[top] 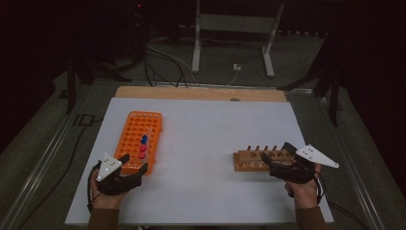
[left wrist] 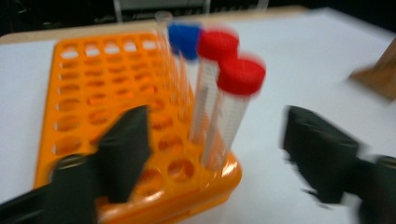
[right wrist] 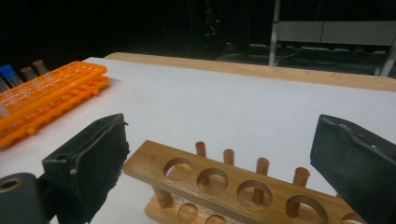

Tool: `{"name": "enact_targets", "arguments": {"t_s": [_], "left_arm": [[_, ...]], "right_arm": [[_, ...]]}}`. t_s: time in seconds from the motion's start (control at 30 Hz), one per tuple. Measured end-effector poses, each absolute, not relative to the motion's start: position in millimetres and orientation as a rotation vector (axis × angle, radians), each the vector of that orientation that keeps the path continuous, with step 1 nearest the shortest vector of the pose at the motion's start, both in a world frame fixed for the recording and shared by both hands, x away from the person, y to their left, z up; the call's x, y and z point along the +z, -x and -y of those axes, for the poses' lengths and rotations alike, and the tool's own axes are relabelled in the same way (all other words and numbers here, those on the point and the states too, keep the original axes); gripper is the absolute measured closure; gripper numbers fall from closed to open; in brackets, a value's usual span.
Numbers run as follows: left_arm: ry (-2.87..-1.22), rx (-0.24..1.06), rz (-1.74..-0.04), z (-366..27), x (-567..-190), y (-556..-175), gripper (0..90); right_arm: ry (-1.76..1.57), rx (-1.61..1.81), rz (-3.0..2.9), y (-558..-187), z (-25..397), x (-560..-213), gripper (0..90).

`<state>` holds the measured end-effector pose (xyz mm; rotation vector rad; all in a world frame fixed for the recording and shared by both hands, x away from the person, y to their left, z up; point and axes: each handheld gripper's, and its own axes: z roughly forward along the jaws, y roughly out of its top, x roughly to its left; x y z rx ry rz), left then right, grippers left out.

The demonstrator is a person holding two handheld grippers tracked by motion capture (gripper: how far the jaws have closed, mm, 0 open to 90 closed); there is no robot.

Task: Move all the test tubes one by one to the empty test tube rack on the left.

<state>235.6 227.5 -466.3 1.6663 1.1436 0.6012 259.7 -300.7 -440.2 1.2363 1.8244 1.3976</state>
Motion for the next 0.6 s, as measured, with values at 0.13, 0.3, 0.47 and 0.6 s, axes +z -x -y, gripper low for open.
{"name": "enact_targets", "arguments": {"t_s": [0.13, 0.3, 0.47, 0.6], "left_arm": [[-1.556, 0.680, -1.179, -245, -450, -235, 10.2], [-1.537, 0.752, -1.218, -258, -448, -239, 1.1], [-1.526, 0.777, -1.239, -263, -452, -240, 0.5], [-1.528, 0.782, -1.248, -263, -455, -240, 0.5]], "right_arm": [[-1.230, 1.417, -1.808, -259, 303, -445, 3.0], [-1.231, 1.412, -1.801, -260, 303, -452, 0.8], [-1.235, 1.387, -1.815, -262, 302, -458, 0.0], [-1.240, 1.363, -1.822, -263, 301, -460, 0.0]]}}
